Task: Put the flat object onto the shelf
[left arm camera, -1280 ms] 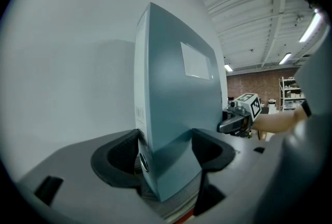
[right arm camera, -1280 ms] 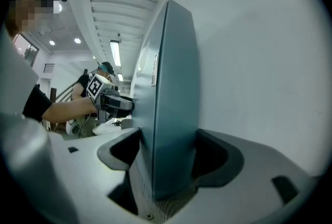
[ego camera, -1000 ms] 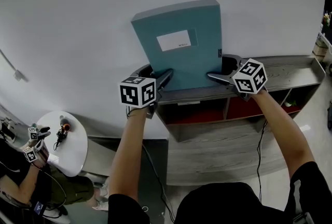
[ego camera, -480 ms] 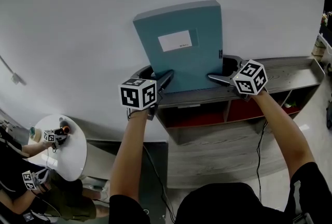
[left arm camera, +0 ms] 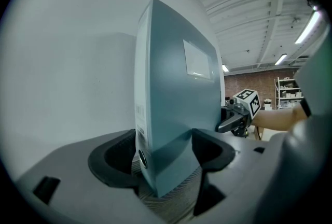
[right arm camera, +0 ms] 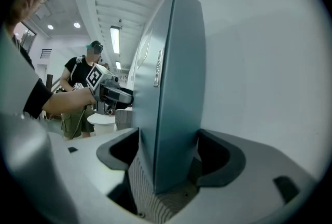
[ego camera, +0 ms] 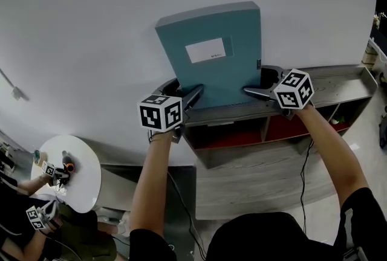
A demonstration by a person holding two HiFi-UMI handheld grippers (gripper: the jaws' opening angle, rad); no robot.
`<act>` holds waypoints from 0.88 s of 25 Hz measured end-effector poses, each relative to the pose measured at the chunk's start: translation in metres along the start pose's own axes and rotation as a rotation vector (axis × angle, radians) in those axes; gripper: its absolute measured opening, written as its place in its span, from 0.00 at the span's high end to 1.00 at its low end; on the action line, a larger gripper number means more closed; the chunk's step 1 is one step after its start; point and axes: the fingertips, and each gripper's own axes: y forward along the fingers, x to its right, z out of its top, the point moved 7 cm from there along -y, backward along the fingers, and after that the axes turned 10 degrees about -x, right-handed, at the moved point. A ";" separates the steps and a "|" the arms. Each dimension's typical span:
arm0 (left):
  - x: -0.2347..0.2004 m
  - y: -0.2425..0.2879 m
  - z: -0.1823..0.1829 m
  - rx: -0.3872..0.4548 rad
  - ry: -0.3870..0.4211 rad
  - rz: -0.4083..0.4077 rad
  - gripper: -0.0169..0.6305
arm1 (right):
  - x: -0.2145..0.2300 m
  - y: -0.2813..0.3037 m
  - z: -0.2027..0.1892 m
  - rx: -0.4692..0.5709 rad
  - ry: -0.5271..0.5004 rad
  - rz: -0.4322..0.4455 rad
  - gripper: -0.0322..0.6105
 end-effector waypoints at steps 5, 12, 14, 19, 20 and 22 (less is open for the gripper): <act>-0.003 -0.005 -0.001 0.028 -0.032 0.003 0.48 | -0.002 -0.007 0.002 0.007 0.029 0.007 0.41; -0.002 -0.023 -0.005 0.096 -0.093 -0.030 0.48 | 0.002 -0.021 -0.008 0.026 0.117 -0.011 0.41; -0.001 -0.029 -0.009 0.126 -0.114 -0.024 0.48 | 0.004 -0.028 -0.012 0.050 0.170 -0.020 0.41; 0.002 -0.057 -0.022 0.240 -0.190 -0.024 0.48 | -0.003 -0.052 -0.023 0.070 0.210 -0.062 0.41; 0.002 -0.063 -0.026 0.265 -0.200 -0.022 0.48 | -0.006 -0.057 -0.026 0.075 0.214 -0.074 0.41; 0.005 -0.074 -0.038 0.307 -0.220 -0.027 0.48 | -0.013 -0.070 -0.033 0.101 0.234 -0.097 0.43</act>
